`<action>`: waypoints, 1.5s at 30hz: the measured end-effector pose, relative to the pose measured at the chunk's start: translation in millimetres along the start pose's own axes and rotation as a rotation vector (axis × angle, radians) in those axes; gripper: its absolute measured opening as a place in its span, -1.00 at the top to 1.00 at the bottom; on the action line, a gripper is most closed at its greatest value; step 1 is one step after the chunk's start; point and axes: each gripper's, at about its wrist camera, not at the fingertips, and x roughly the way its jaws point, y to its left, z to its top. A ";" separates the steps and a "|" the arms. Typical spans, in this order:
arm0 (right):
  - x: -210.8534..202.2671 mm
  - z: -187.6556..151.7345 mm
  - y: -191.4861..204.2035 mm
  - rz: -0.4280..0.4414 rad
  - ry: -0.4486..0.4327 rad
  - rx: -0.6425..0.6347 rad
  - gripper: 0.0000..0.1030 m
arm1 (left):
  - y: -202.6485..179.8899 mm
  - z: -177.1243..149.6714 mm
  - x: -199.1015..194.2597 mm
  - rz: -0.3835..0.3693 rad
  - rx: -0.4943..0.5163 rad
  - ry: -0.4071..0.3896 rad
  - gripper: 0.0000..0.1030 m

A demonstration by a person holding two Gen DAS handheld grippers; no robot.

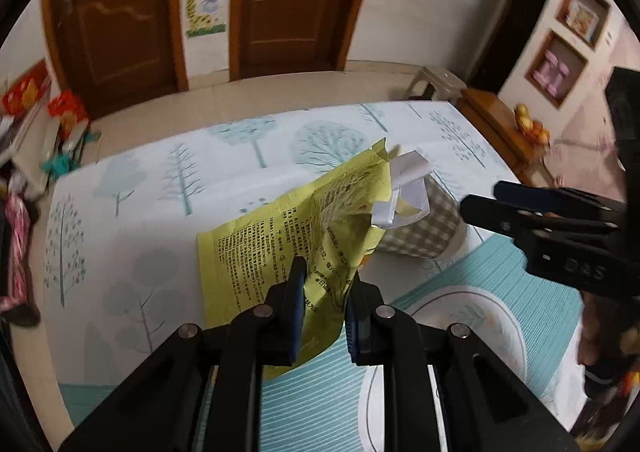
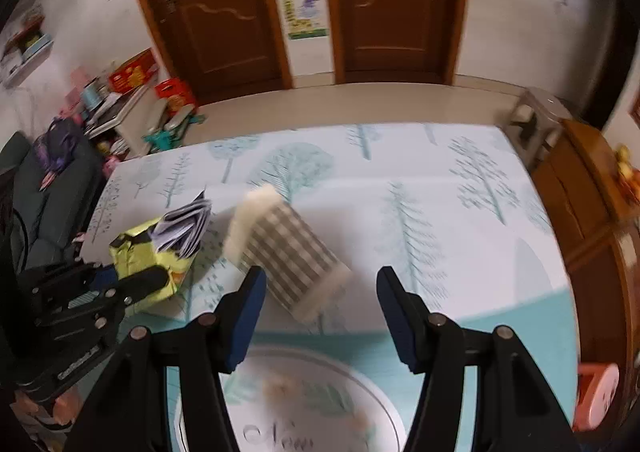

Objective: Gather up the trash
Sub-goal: 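Grasp the yellow packet with the left tool while the right tool grasps the checked paper cup, then carry the yellow packet and paper cup in both tools over the bin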

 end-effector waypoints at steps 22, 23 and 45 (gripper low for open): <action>87.2 45.2 2.5 0.080 0.215 -0.035 -0.32 | 45.1 1.2 -6.1 -0.045 -0.141 -0.006 0.71; 85.5 44.5 2.3 0.089 0.213 -0.024 -0.24 | 45.7 1.2 -7.0 -0.047 -0.143 -0.006 0.71; -128.0 -140.1 -4.9 0.204 -0.056 0.168 0.43 | -78.9 -111.5 -143.1 -0.118 -0.154 -0.052 0.71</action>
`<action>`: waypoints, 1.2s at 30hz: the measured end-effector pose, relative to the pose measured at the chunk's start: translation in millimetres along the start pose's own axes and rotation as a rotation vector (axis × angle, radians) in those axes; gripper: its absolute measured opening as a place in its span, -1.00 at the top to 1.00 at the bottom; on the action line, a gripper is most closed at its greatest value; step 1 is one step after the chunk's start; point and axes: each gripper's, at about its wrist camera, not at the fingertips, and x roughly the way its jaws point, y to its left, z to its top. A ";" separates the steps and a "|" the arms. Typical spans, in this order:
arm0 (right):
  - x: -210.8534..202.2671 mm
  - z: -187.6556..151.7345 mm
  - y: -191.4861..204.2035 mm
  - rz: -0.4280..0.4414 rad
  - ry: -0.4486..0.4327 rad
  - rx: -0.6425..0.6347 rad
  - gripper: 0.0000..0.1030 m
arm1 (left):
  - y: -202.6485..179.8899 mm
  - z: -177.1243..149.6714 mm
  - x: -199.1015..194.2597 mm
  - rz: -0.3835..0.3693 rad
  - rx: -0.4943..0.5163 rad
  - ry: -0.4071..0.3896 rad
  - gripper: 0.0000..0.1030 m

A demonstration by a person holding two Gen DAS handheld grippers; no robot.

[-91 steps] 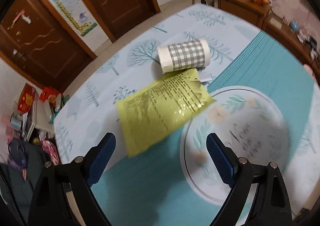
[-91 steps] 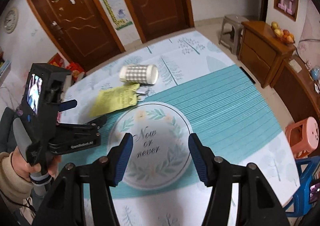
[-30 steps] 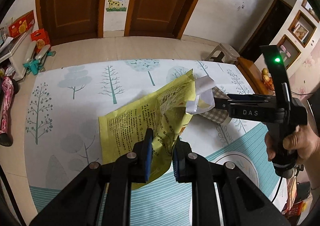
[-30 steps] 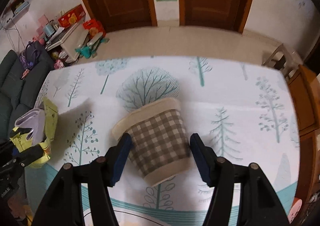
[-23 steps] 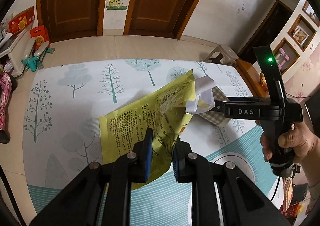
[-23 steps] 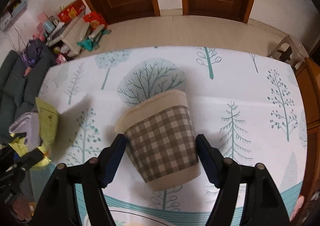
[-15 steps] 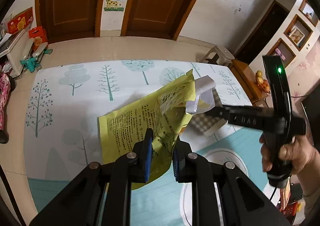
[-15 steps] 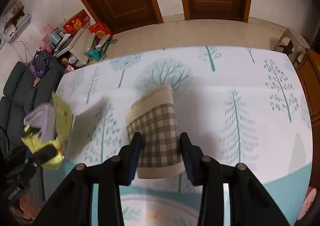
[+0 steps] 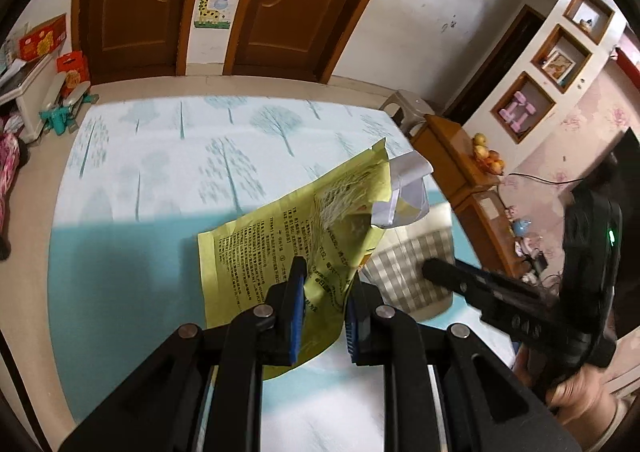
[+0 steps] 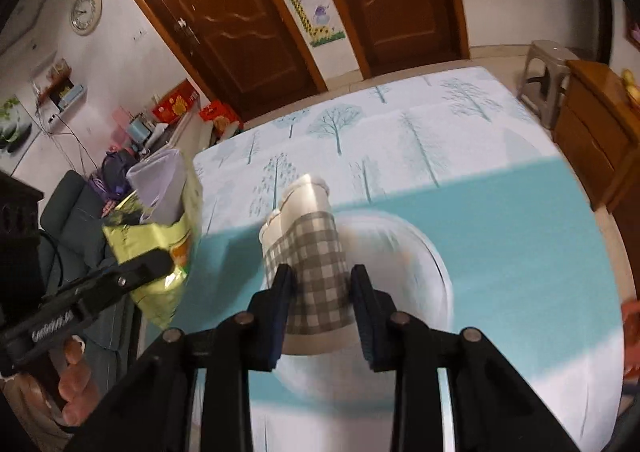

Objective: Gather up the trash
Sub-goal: 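Carry the yellow packet and paper cup in both tools over the bin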

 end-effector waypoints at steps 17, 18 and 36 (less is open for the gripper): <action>-202.5 -248.3 -82.2 0.000 -0.062 0.109 0.43 | -149.2 -256.3 -84.6 -0.003 -0.029 0.159 0.71; -205.1 -258.5 -86.5 -0.007 -0.056 0.125 0.43 | -153.6 -265.3 -85.2 -0.005 -0.017 0.168 0.71; -107.9 -417.3 -146.3 -0.162 0.055 0.368 0.43 | -129.9 -395.6 36.9 -0.066 0.185 0.355 0.71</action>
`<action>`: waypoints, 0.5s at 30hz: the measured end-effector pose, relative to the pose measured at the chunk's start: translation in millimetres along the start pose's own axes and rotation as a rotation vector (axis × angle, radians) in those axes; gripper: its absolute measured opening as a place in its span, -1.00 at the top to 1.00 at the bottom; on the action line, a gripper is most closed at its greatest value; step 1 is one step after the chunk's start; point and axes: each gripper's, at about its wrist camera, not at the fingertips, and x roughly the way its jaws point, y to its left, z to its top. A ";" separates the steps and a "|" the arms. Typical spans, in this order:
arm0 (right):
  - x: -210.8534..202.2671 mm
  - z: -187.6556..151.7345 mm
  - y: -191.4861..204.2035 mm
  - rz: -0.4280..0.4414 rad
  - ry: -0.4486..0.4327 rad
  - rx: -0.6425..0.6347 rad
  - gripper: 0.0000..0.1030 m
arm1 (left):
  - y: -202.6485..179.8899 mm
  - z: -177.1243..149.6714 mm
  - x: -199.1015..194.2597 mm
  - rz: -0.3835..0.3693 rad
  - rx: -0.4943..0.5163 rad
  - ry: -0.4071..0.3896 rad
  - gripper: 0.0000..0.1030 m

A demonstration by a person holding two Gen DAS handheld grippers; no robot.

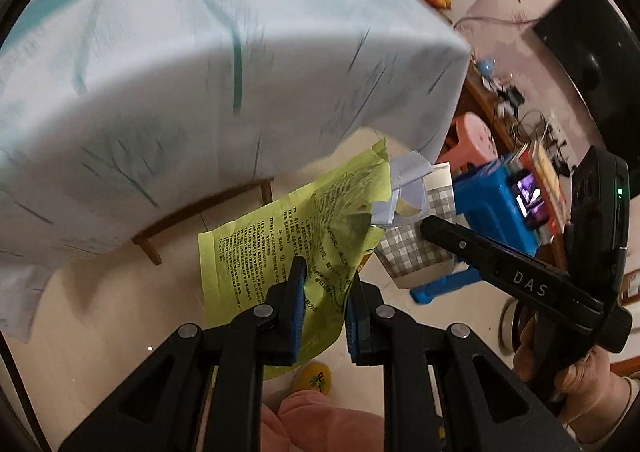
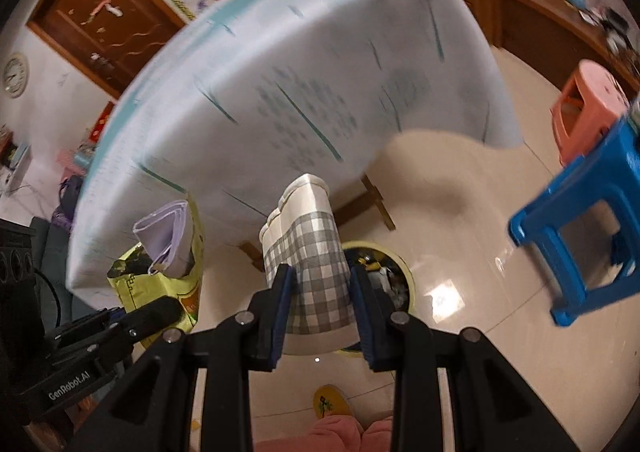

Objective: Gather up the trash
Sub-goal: 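Carry the yellow packet and paper cup in both tools over the bin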

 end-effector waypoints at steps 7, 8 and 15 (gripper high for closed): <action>67.3 -36.7 -33.5 -0.056 -0.002 0.066 0.43 | 30.9 -18.5 88.7 -0.047 0.046 0.037 0.71; 79.5 -42.1 -39.3 -0.065 0.002 0.073 0.43 | 34.3 -19.9 102.7 -0.054 0.047 0.043 0.71; 146.2 -67.9 -67.3 -0.114 0.011 0.069 0.42 | 61.0 -31.1 188.1 -0.093 0.068 0.068 0.71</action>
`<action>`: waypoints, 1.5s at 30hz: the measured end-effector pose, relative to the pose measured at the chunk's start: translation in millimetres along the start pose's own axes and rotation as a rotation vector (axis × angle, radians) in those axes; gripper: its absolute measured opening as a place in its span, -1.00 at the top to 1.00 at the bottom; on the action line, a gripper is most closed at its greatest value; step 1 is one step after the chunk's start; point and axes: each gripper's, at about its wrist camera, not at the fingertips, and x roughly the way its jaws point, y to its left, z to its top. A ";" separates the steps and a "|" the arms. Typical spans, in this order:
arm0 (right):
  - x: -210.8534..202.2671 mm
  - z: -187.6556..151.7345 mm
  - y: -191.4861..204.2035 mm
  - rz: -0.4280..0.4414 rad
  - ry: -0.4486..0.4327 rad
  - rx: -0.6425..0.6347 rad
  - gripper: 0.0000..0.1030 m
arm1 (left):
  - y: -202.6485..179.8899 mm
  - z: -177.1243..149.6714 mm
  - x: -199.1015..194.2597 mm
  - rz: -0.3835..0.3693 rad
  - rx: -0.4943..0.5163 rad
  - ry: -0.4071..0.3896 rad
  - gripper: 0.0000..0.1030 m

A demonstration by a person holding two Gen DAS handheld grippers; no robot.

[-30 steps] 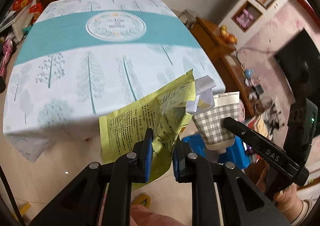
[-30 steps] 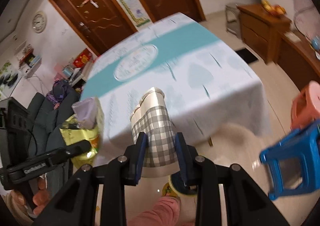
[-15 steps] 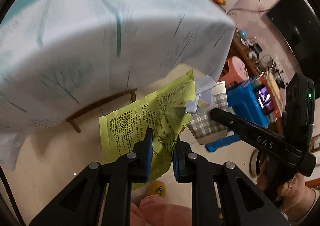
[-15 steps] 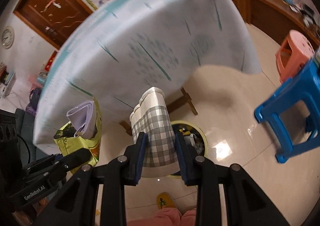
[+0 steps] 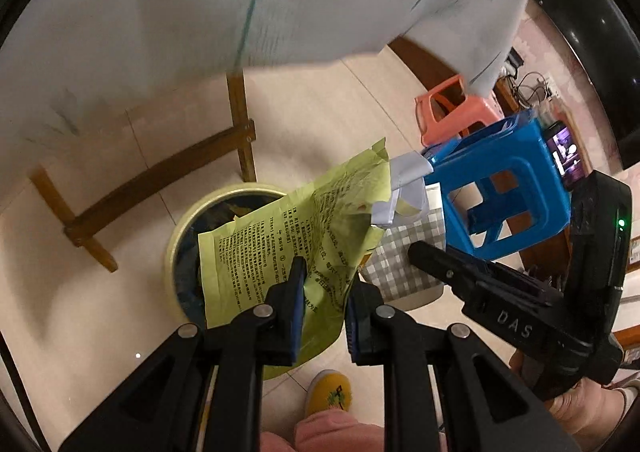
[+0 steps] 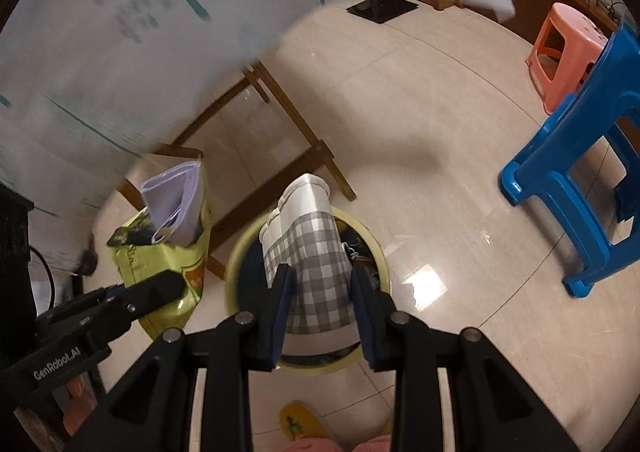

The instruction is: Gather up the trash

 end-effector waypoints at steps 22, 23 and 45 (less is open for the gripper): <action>120.6 -29.6 11.3 -0.053 0.117 -0.194 0.30 | 54.3 -15.7 106.5 0.136 0.157 0.004 -0.75; 121.0 -29.8 12.2 -0.052 0.116 -0.195 0.25 | 53.7 -16.4 102.9 0.143 0.158 -0.005 -0.75; -30.4 2.4 57.8 -0.029 0.074 -0.194 -0.09 | -24.0 -23.1 -116.1 0.228 -0.067 -0.144 -0.75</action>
